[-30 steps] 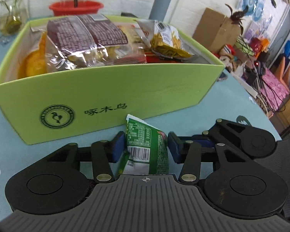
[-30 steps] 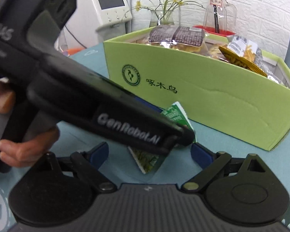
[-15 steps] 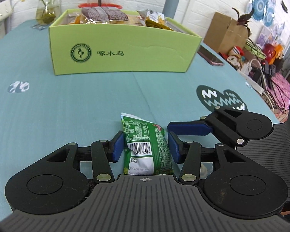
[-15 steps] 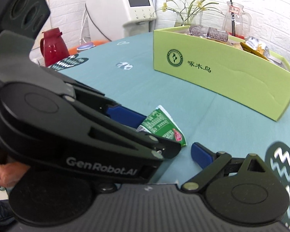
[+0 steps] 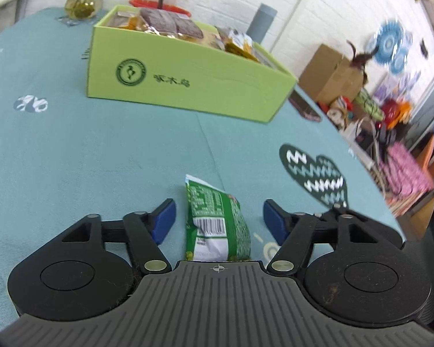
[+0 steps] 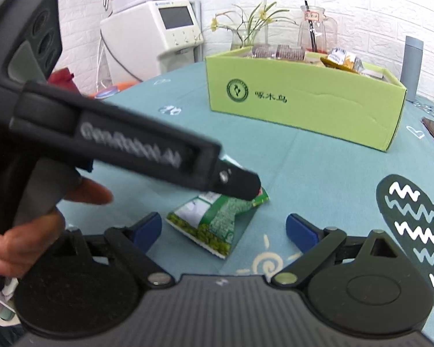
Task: Organize snacks
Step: 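Grasp the green snack packet with the left gripper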
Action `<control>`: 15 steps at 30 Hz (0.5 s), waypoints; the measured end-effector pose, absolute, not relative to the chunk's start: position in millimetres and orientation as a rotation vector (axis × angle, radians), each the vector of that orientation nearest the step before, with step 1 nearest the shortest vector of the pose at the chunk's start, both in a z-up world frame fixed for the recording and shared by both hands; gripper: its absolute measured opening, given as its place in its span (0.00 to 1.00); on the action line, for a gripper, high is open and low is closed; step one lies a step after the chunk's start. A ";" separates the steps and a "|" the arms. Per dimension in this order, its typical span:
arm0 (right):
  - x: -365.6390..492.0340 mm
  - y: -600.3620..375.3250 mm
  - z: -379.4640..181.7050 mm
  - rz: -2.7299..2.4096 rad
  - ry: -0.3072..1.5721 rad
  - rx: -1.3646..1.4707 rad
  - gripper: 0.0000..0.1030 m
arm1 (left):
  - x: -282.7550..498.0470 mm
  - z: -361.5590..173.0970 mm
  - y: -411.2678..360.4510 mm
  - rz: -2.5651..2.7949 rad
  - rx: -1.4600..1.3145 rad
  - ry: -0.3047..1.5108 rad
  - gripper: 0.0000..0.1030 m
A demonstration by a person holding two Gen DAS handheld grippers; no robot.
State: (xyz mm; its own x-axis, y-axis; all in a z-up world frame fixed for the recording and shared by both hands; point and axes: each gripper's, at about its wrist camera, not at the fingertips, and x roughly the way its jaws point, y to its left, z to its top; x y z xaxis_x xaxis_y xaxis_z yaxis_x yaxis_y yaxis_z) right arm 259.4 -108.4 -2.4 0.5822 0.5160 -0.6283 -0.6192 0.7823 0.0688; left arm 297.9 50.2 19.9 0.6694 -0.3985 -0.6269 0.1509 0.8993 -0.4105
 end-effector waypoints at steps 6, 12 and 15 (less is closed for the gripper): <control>267.0 -91.9 -6.4 0.687 0.672 -0.234 0.73 | 299.0 13.4 31.9 -0.345 -0.197 0.792 0.21; 271.4 -95.2 -3.0 0.694 0.669 -0.208 0.71 | 304.6 14.9 35.4 -0.333 -0.249 0.798 0.15; 273.3 -92.1 -4.5 0.689 0.663 -0.220 0.75 | 307.7 14.5 34.7 -0.324 -0.241 0.793 0.17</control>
State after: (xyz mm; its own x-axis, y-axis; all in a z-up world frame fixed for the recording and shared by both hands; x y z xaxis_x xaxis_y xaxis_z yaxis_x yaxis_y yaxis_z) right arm 273.3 -92.1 -4.5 0.5787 0.5164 -0.6313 -0.6508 0.7588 0.0241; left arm 307.7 34.7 14.5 0.6564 -0.3720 -0.6563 0.1931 0.9238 -0.3305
